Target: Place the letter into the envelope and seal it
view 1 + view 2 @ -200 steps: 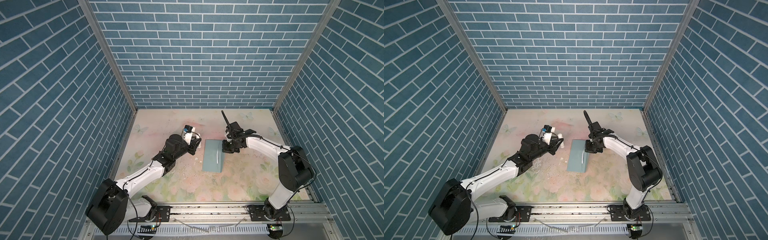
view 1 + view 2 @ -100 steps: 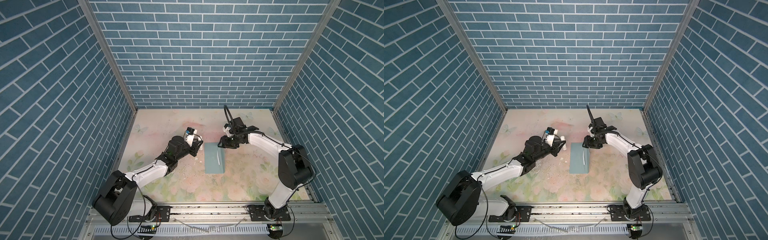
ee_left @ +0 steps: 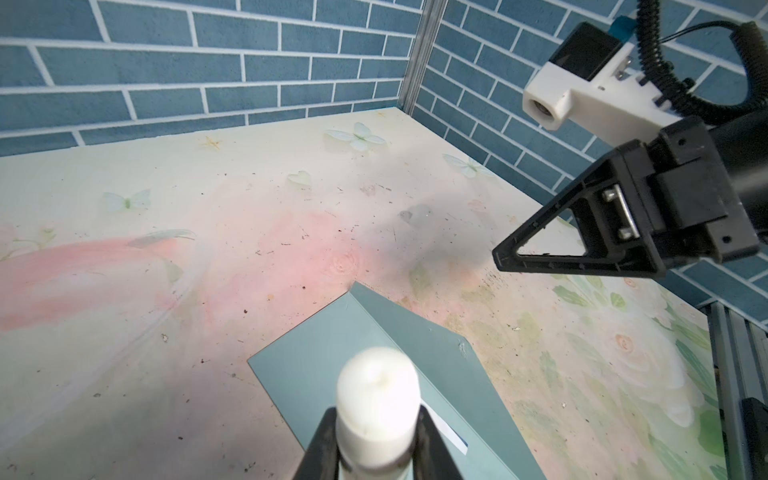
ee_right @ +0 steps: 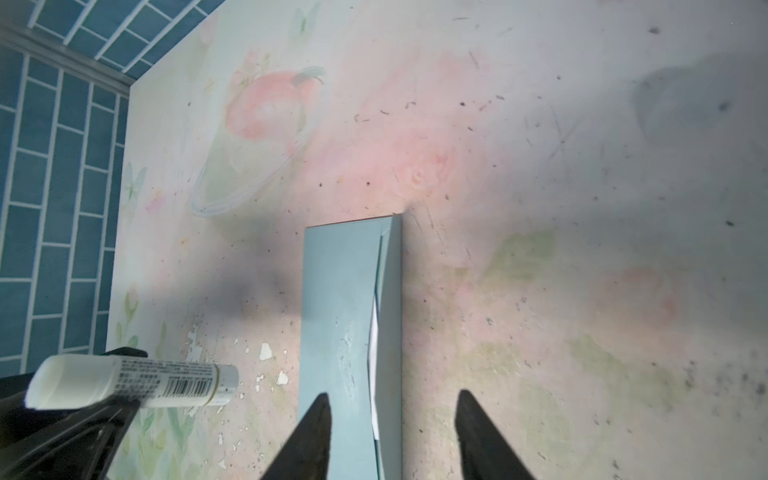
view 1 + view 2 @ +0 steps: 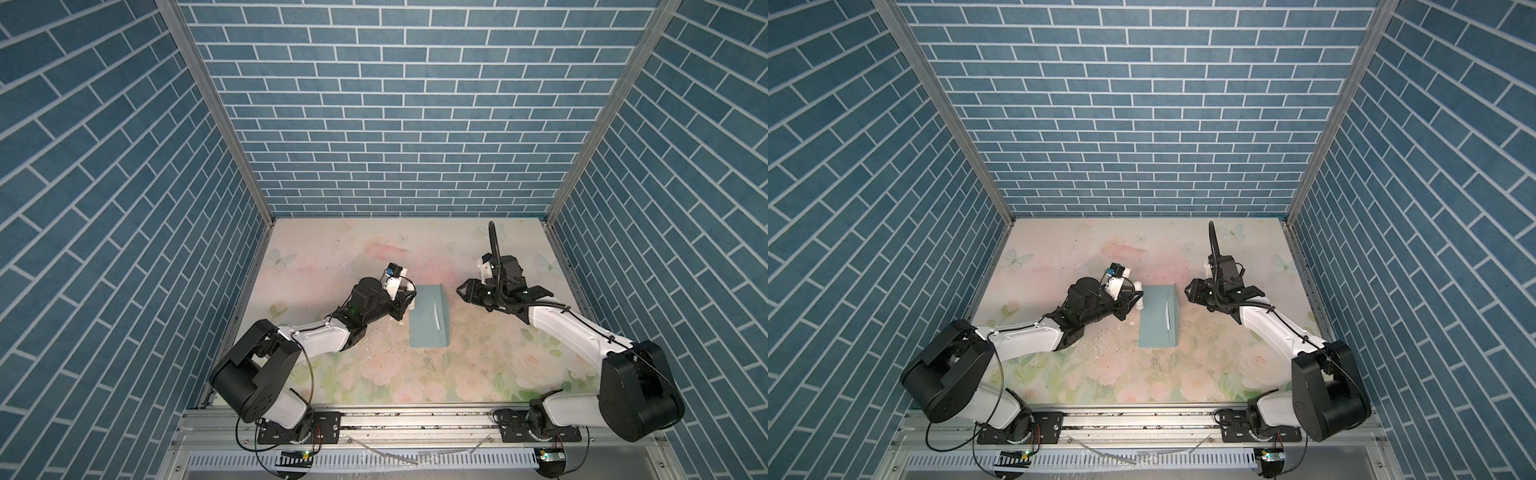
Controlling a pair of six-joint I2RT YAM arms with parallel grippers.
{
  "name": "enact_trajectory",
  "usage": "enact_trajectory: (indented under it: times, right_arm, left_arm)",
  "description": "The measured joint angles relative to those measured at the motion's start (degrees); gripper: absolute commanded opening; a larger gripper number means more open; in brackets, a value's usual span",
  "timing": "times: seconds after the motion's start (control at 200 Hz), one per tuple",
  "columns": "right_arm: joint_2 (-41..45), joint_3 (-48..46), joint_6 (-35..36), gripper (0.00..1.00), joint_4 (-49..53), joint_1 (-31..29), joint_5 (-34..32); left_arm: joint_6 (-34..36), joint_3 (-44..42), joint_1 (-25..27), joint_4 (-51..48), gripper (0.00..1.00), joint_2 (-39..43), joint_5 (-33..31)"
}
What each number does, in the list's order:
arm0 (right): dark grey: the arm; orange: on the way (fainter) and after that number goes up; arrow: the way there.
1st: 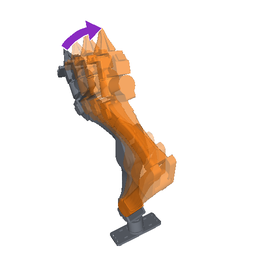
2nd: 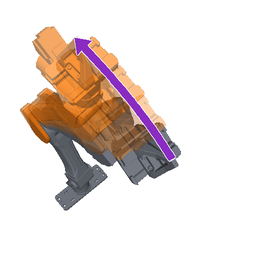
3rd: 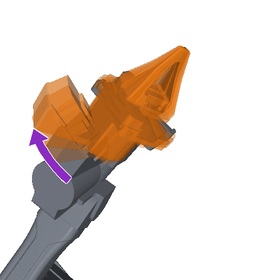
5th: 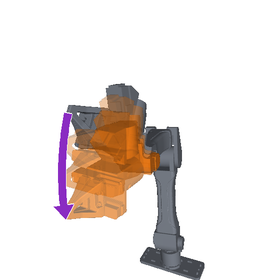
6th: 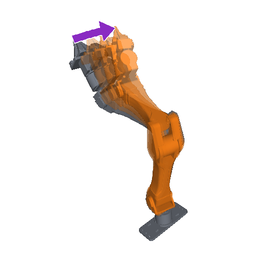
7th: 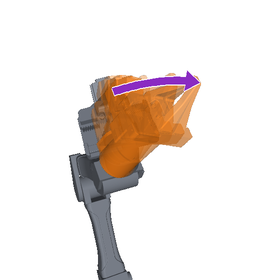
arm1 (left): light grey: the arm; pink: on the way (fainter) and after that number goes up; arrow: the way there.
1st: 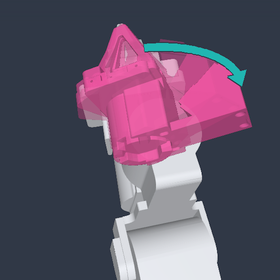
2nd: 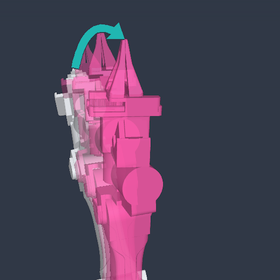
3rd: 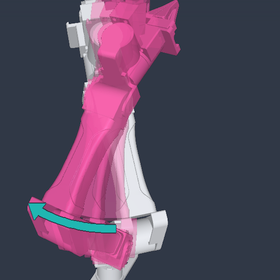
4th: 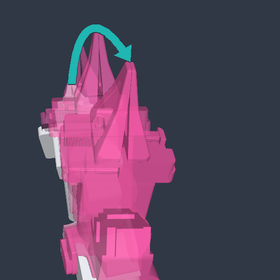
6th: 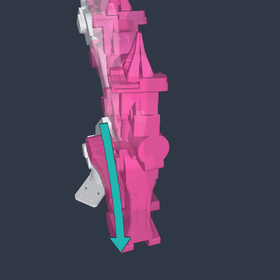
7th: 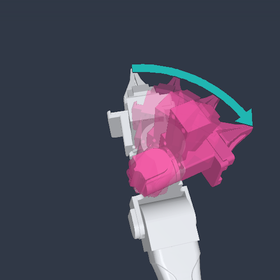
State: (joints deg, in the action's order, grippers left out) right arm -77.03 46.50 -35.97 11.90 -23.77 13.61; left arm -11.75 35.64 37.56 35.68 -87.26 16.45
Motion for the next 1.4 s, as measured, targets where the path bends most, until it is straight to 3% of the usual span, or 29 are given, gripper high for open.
enact_trajectory:
  times: [0.335, 0.795, 1.395]
  right_arm:
    - [-1.36, -1.6, -3.43, 0.19, -2.78, 0.04, 0.22]
    - [-10.88, -1.62, -9.29, 0.12, -10.01, -0.46, 6.99]
    - [-17.31, -1.46, -13.2, 0.09, -15.76, -5.7, 10.25]
  left_arm:
    - [-0.9, 0.0, 1.4, 2.1, 0.0, -3.89, -1.01]
    - [-3.28, 0.0, 1.57, 4.74, 0.0, -8.87, -1.86]
    - [-4.11, 0.0, 1.84, 6.64, 0.0, -11.89, -2.54]
